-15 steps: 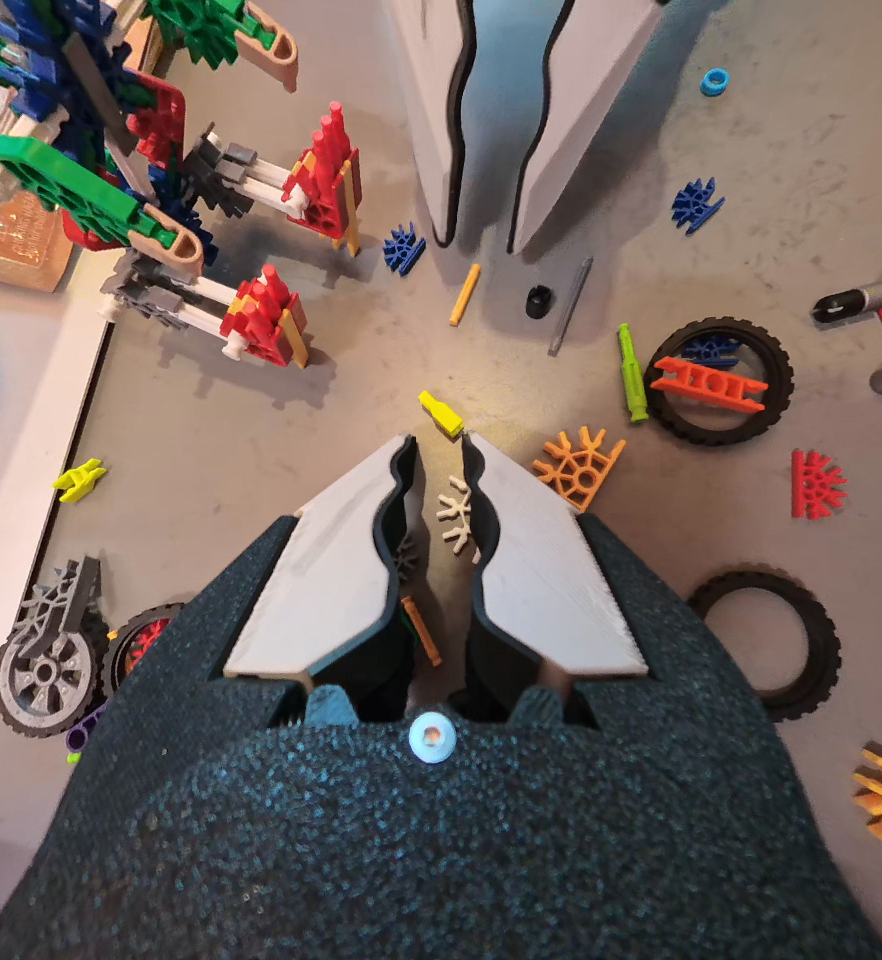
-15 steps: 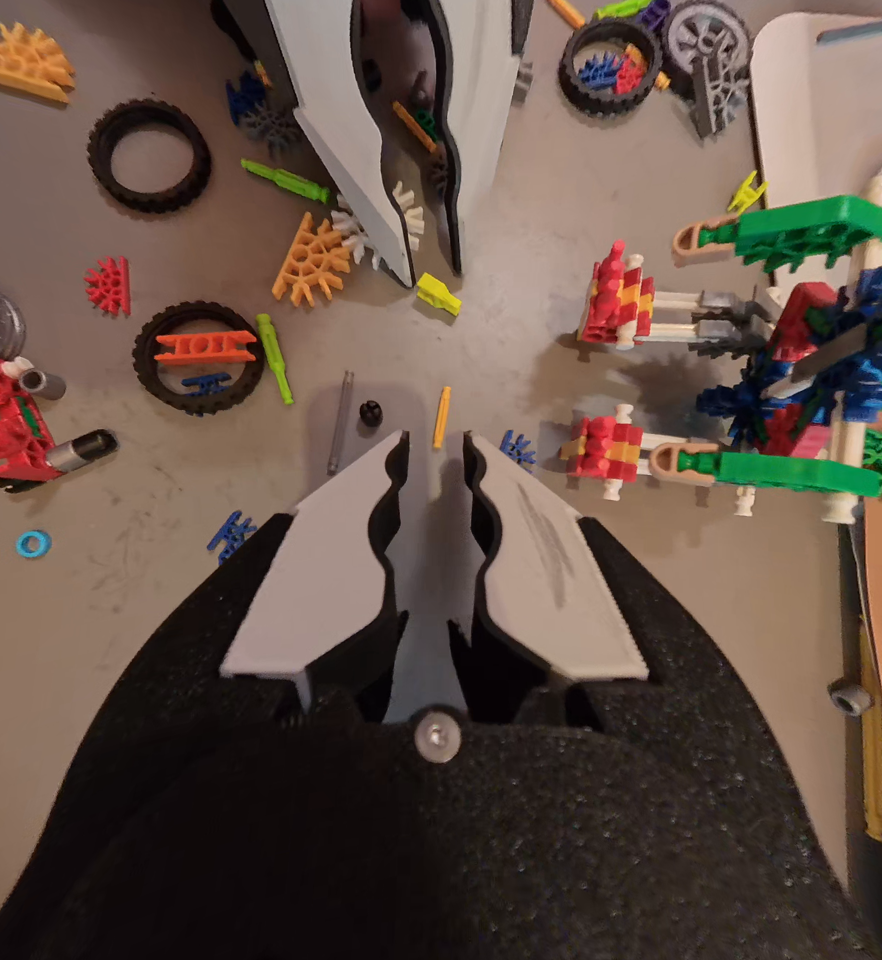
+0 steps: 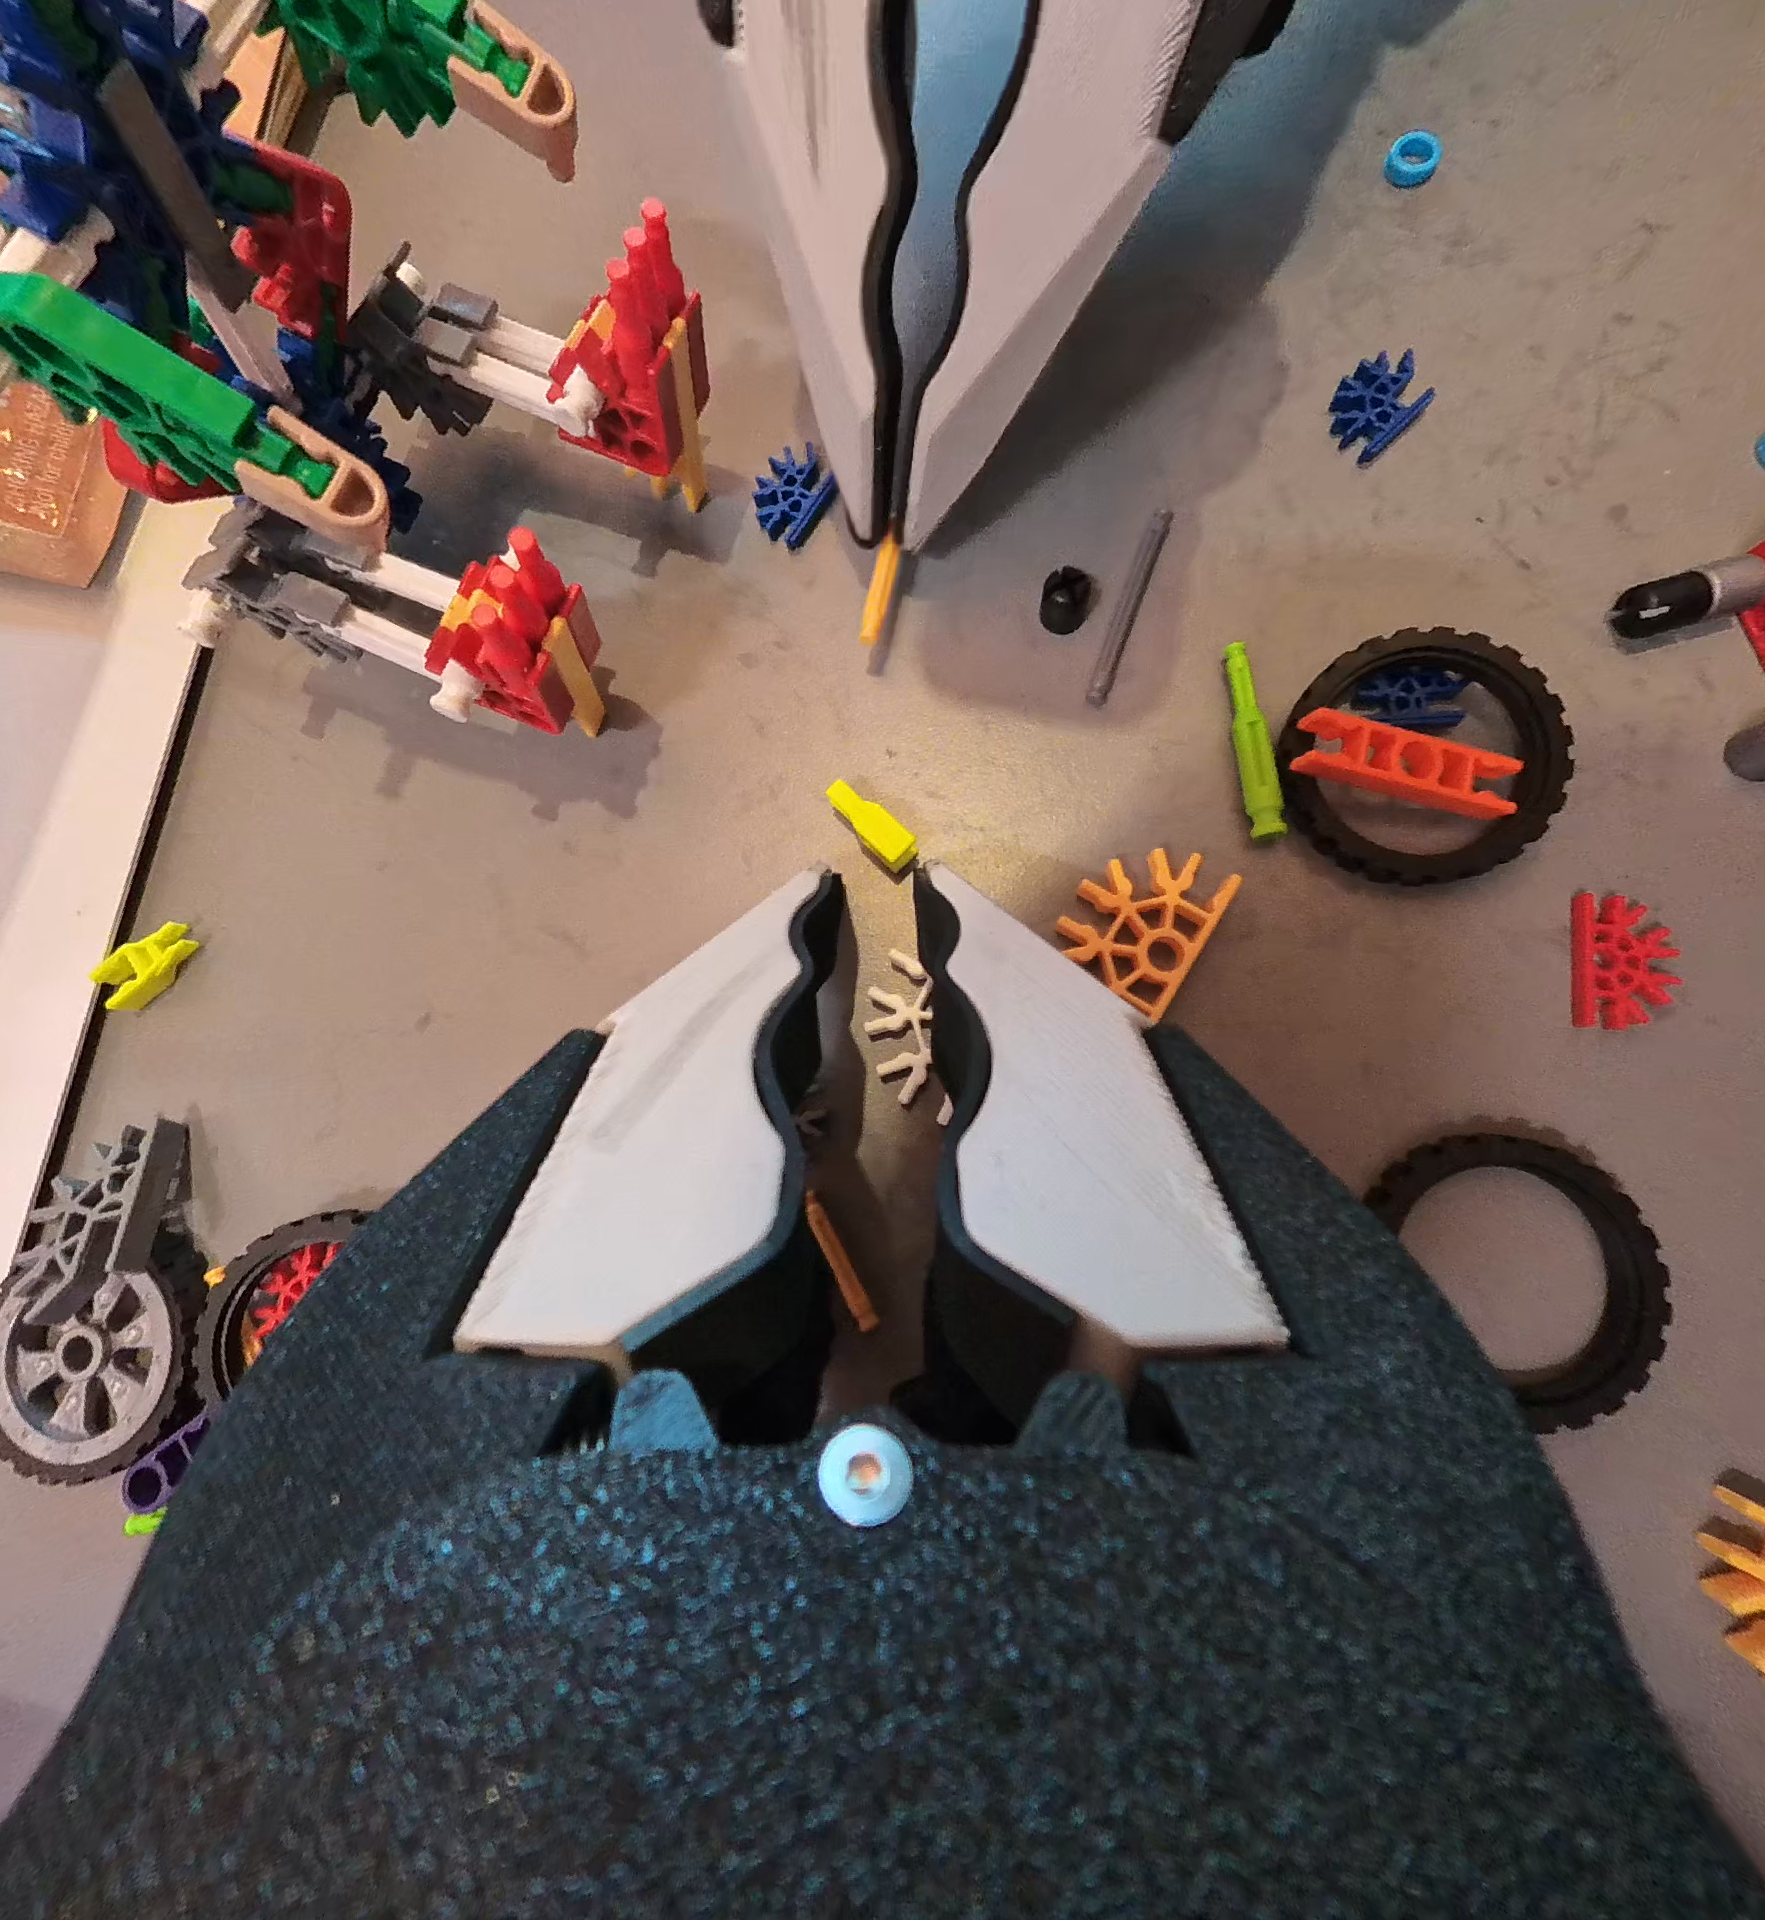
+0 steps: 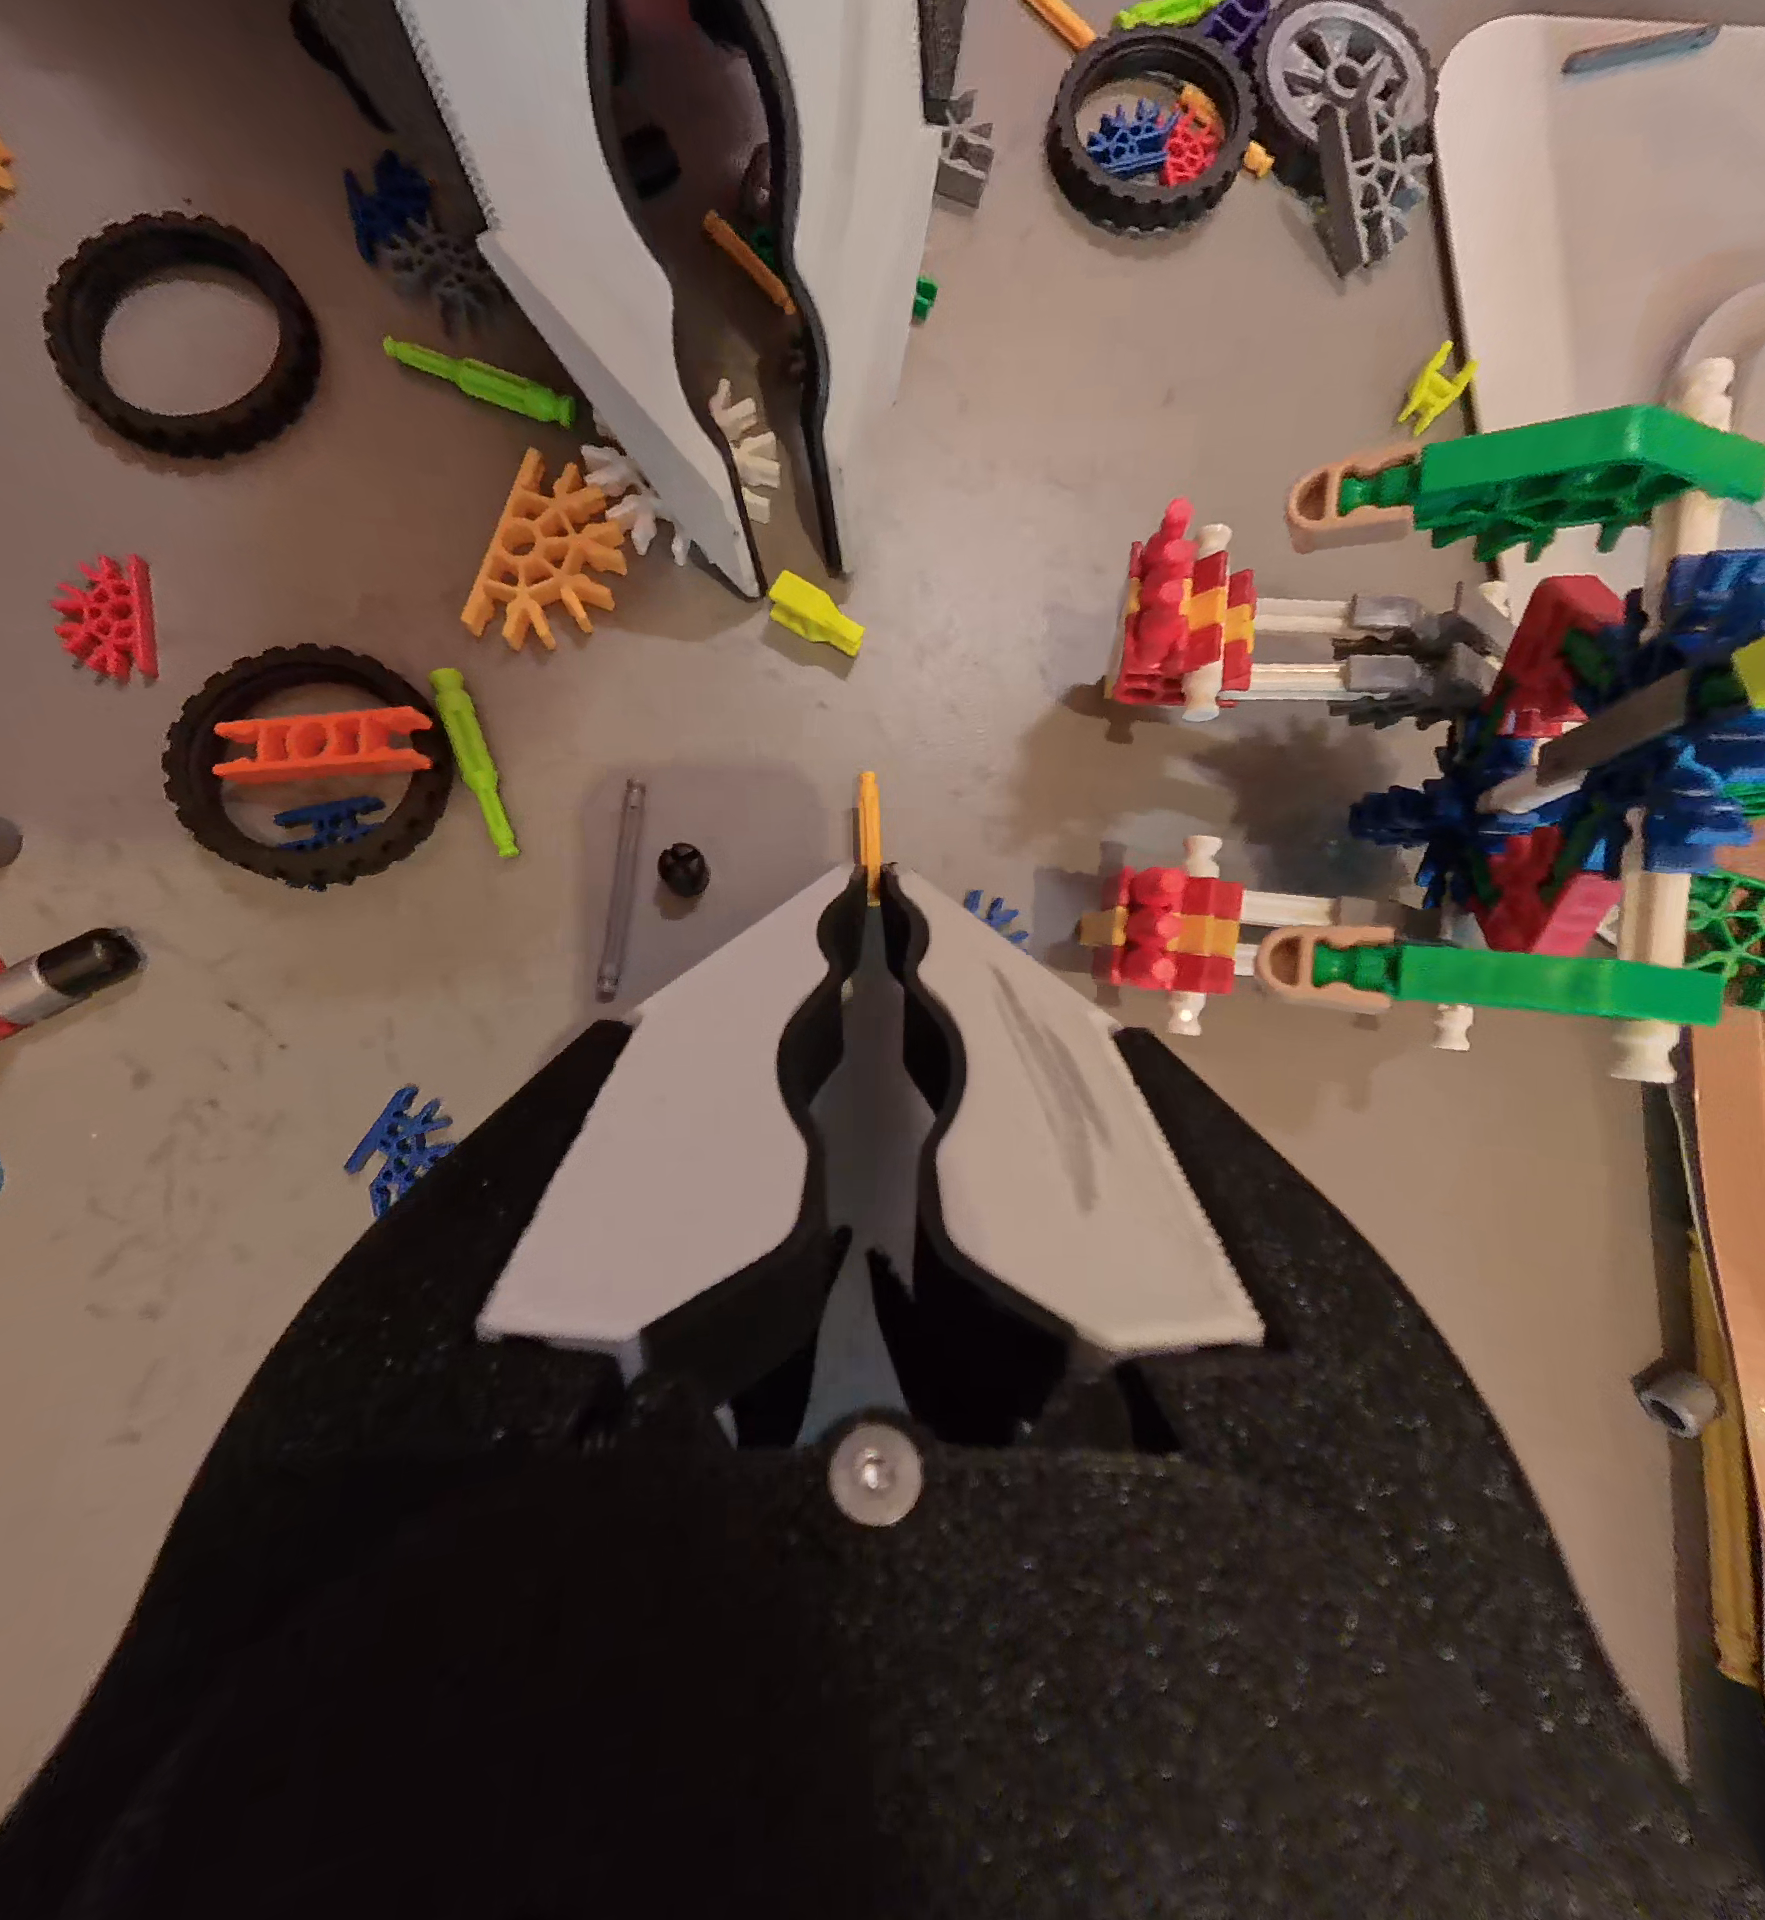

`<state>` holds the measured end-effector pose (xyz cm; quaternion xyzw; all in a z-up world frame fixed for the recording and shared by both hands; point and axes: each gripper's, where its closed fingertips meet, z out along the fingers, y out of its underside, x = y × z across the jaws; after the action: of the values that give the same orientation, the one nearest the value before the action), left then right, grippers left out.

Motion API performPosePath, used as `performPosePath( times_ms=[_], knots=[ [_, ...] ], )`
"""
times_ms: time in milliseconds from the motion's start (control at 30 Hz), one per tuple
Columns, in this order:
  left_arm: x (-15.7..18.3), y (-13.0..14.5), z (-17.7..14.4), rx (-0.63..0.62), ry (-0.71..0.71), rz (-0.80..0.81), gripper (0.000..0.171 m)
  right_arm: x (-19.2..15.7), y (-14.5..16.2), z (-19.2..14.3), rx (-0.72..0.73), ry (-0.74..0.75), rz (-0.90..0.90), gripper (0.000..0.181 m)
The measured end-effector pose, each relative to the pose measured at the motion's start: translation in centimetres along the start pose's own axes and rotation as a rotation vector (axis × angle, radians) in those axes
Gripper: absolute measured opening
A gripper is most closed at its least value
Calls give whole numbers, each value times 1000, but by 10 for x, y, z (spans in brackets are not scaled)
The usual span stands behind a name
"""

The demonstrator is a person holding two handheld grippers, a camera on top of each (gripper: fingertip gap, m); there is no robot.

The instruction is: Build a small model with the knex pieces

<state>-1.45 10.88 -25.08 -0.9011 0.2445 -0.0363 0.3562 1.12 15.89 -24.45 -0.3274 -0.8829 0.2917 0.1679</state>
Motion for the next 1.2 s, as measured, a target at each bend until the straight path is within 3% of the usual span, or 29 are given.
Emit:
performPosePath(
  times_ms=[300,700,1200],
  knots=[
    [5,-4,3,8,11,6,9,-1,-14,16,41,9,42,2],
    [-8,1,-1,1,-59,24,17,1,-25,22,59,21,70,2],
    [-11,-6,2,28,-68,84,25,3,-24,27,65,29,96,1]
  ],
)
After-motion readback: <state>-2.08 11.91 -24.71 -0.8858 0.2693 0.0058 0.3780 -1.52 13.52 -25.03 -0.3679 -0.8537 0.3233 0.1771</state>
